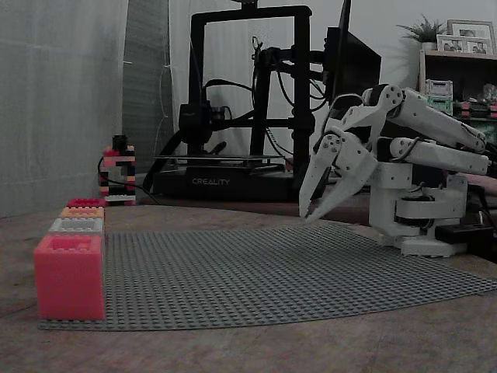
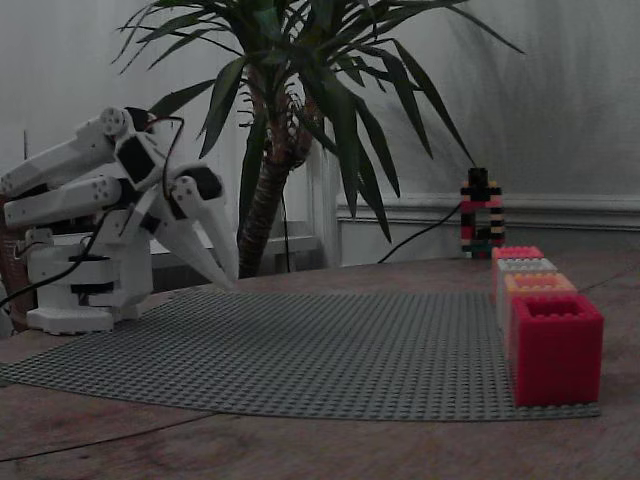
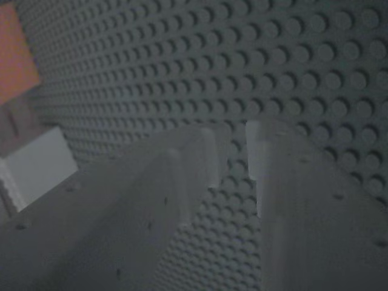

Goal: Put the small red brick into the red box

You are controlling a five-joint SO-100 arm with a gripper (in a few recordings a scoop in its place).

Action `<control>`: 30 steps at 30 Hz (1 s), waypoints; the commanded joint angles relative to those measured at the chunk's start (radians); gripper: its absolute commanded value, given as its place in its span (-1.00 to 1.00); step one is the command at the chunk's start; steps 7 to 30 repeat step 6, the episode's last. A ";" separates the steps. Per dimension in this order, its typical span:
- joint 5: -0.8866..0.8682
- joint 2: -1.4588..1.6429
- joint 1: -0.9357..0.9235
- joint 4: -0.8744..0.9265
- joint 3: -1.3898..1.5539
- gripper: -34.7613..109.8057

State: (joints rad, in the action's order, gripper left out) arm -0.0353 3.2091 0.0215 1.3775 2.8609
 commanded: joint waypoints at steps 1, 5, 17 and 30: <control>-0.028 0.011 0.031 0.026 -0.002 -0.52; -0.028 0.011 0.031 0.026 -0.002 -0.52; -0.028 0.011 0.031 0.026 -0.002 -0.52; -0.028 0.011 0.031 0.026 -0.002 -0.52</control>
